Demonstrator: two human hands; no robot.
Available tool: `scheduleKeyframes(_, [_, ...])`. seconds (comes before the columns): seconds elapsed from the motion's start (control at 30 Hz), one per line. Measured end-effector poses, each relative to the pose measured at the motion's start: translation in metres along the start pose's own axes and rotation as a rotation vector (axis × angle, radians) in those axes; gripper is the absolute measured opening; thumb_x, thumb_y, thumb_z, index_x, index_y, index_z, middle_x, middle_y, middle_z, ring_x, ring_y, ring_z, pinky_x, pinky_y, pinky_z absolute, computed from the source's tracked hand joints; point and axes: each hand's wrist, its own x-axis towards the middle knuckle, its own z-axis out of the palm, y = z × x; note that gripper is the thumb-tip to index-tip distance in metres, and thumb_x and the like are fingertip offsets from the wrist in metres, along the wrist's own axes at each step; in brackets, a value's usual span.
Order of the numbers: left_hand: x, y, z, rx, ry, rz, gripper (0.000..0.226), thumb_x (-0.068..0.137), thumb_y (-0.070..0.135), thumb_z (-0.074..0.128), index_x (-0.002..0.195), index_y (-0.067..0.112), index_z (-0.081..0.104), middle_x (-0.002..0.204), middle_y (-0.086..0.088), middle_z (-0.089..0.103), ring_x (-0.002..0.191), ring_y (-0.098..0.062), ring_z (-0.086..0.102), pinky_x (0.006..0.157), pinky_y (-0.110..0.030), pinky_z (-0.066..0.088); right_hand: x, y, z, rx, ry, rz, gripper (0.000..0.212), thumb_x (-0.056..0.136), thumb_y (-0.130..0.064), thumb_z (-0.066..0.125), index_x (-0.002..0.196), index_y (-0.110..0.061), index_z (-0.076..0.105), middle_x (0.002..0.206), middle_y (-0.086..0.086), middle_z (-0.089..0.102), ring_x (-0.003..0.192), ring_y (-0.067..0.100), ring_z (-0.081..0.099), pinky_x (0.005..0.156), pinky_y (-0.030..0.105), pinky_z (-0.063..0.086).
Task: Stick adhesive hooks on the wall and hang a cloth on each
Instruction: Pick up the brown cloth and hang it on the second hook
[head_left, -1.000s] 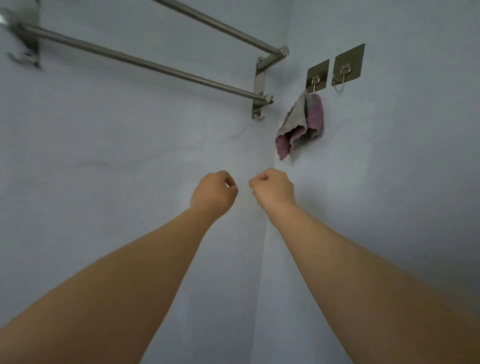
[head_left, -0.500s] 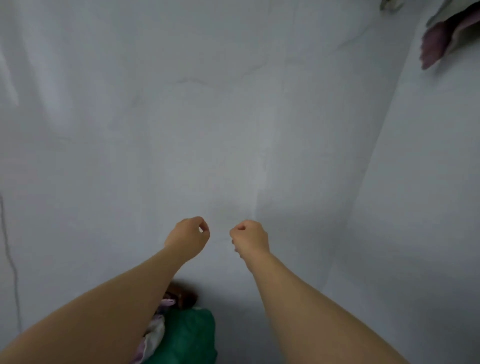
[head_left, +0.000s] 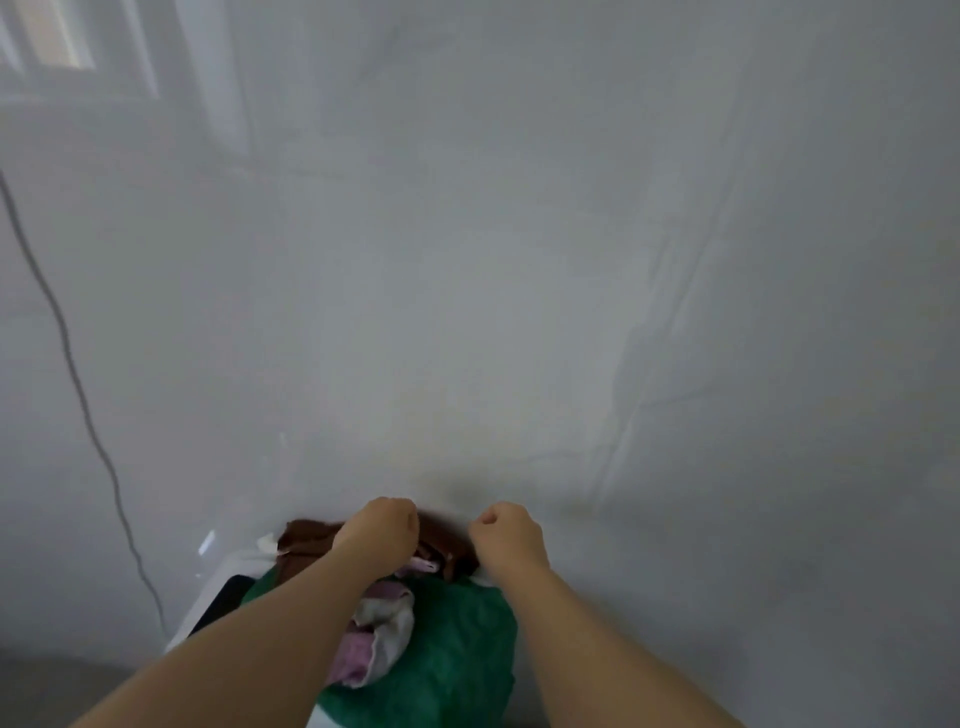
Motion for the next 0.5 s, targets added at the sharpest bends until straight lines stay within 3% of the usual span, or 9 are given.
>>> scheduleKeyframes(0.1, [0.004,-0.008,0.014,0.055,-0.038,-0.01,0.025,0.092,0.017,0.046,0.114,0.01,0.056,0.124,-0.011,0.055,0.115,-0.027,0.053,0.093,-0.034,0.043,0.012,0.006,0.018,-0.061,-0.064,0.02,0.011,0.088,-0.016,0.05,0.089,-0.014,0.061,0.112,0.013,0.065,0.106,0.028,0.059,0.08,0.029,0.046])
scheduleKeyframes(0.3, [0.013,-0.009,0.033,0.048,0.01,-0.042,0.055,0.091,0.014,0.05,0.139,0.031,0.029,0.131,-0.011,0.035,0.12,-0.032,0.045,0.093,-0.038,0.047,0.029,0.017,0.051,-0.161,-0.316,-0.01,0.031,0.092,-0.014,0.045,0.116,-0.008,0.063,0.12,0.015,0.061,0.111,0.029,0.056,0.083,0.026,0.042])
scheduleKeyframes(0.4, [0.019,-0.008,0.035,0.072,0.003,-0.047,0.042,0.092,0.013,0.047,0.132,0.028,0.042,0.13,-0.01,0.037,0.119,-0.03,0.044,0.094,-0.038,0.046,0.034,0.019,0.06,-0.144,-0.402,0.024,0.036,0.093,-0.01,0.044,0.127,-0.003,0.053,0.117,0.012,0.057,0.107,0.025,0.054,0.081,0.024,0.038])
scheduleKeyframes(0.5, [0.023,-0.006,0.029,0.058,0.024,-0.039,0.029,0.095,0.016,0.041,0.121,0.02,0.053,0.125,-0.01,0.043,0.116,-0.028,0.046,0.093,-0.037,0.044,0.035,0.016,0.058,-0.102,-0.36,0.019,0.036,0.09,-0.008,0.046,0.125,-0.004,0.054,0.11,0.014,0.058,0.094,0.02,0.049,0.077,0.024,0.037])
